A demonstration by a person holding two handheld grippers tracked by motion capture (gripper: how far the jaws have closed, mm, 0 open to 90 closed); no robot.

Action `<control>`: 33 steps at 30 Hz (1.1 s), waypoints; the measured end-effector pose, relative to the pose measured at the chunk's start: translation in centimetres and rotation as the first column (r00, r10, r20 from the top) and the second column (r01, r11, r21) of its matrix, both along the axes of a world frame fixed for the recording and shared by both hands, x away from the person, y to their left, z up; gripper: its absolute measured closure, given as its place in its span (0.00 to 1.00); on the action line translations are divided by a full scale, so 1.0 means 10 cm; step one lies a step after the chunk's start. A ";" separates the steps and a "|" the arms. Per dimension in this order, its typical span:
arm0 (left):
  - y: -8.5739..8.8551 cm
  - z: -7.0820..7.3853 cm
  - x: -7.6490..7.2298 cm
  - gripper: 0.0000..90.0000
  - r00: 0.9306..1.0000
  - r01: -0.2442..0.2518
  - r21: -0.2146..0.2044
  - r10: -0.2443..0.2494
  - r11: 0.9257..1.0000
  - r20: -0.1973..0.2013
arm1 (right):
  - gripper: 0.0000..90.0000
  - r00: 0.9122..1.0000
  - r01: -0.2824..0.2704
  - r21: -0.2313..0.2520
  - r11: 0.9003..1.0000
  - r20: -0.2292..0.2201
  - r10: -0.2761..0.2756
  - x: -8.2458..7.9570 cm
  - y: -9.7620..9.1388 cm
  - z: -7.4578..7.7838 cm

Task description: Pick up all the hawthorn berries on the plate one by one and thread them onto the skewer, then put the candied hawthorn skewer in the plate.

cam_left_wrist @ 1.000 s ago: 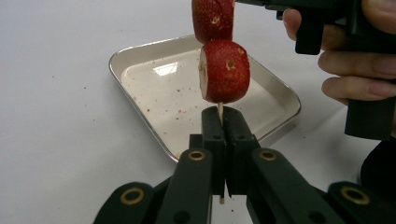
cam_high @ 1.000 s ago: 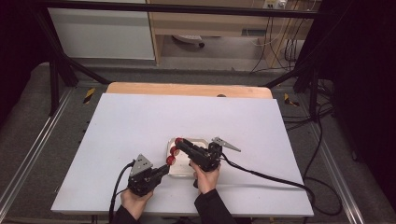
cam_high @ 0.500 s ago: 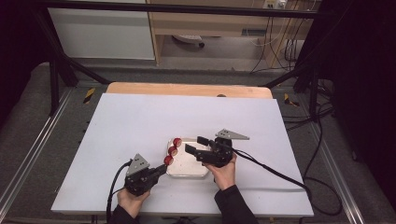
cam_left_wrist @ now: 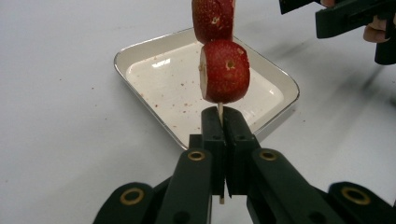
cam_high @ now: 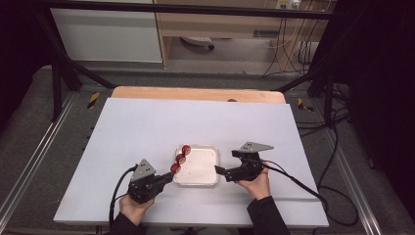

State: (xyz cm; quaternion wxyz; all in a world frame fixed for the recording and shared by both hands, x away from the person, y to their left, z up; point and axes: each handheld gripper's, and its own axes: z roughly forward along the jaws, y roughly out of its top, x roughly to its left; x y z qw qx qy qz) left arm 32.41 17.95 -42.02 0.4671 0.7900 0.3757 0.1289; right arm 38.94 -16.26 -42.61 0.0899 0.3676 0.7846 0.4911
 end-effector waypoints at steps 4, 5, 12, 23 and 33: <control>0.01 0.06 0.05 0.98 1.000 0.018 0.015 -0.017 1.000 -0.019 | 0.01 1.000 0.000 -0.032 0.999 0.017 0.000 -0.04 -0.14 -0.05; 0.01 0.08 0.07 0.98 0.999 0.022 0.021 -0.021 1.000 -0.025 | 0.01 1.000 0.001 -0.040 0.999 0.017 0.000 -0.06 -0.18 -0.06; -0.06 0.23 0.21 0.98 0.998 0.052 0.062 -0.049 0.997 -0.039 | 0.00 1.000 0.013 -0.080 0.997 0.019 -0.011 -0.12 -0.43 -0.13; -0.34 0.31 0.42 0.98 0.995 0.087 0.144 -0.078 0.986 -0.064 | 0.00 0.999 0.046 -0.107 0.993 0.024 -0.044 -0.24 -0.71 -0.20; -0.56 0.23 0.56 0.98 0.991 0.105 0.190 -0.086 0.976 -0.105 | 0.00 0.998 0.068 -0.094 0.993 0.023 -0.066 -0.30 -0.84 -0.24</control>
